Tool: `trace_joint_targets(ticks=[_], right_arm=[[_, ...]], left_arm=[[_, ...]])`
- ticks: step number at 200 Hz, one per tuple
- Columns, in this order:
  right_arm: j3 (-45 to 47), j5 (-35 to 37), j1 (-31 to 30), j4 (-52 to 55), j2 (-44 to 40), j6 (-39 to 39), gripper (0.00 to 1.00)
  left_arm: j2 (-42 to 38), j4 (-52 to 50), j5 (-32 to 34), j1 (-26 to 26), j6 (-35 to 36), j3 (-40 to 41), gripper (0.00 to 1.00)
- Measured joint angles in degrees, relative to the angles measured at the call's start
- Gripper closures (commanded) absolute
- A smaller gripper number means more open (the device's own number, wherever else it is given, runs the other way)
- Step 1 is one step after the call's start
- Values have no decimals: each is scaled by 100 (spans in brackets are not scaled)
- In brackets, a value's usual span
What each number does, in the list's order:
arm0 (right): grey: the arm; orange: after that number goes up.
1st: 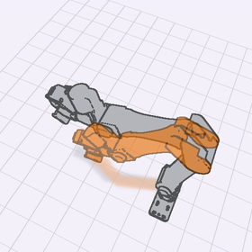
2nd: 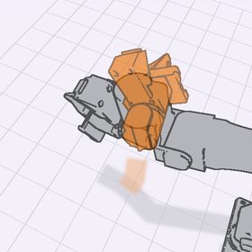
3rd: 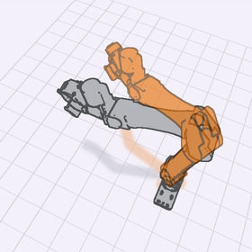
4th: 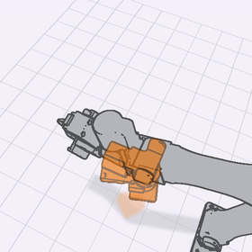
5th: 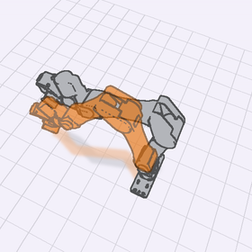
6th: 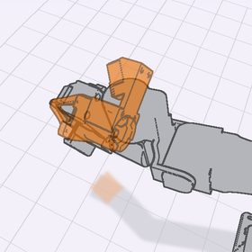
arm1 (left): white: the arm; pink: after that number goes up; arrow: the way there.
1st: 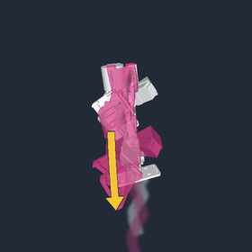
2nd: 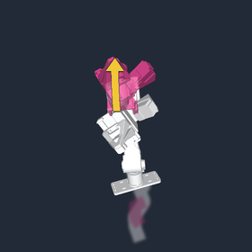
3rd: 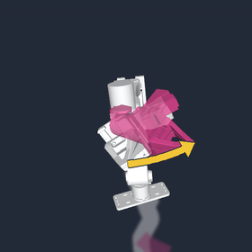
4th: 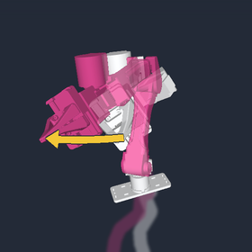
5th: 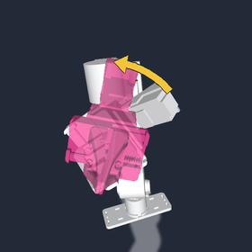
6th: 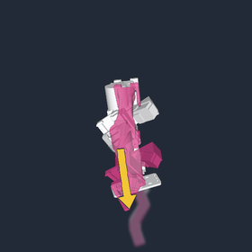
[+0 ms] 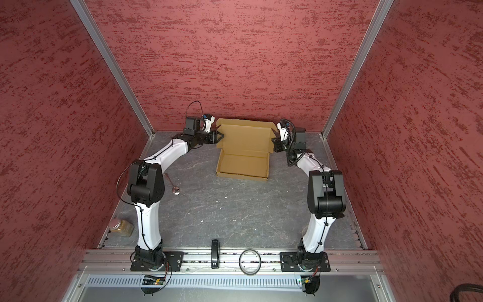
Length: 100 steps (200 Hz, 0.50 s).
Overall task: Assemble paper box
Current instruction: Fold the lid at the center of the table.
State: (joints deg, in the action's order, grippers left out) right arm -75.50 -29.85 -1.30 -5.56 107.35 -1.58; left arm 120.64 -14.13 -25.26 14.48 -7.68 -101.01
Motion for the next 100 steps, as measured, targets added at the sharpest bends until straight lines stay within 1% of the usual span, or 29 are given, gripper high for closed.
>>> trace_joint_targets(ticks=[15, 31, 66, 87, 100], right_arm=[[0, 13, -13, 46, 0, -39, 98], [0, 20, -26, 122, 0, -66, 98], [0, 76, -61, 199, -2, -109, 99], [0, 170, -116, 243, -17, -168, 98], [0, 245, -164, 273, -46, -197, 98]], left_arm=[[-35, 4, 50, 0, 0, 63, 54], [-79, 0, 109, 0, 4, 96, 59], [-131, 4, 164, 4, -24, 96, 76], [-138, 7, 201, 28, -85, 105, 80], [-162, 33, 245, 57, -107, 162, 81]])
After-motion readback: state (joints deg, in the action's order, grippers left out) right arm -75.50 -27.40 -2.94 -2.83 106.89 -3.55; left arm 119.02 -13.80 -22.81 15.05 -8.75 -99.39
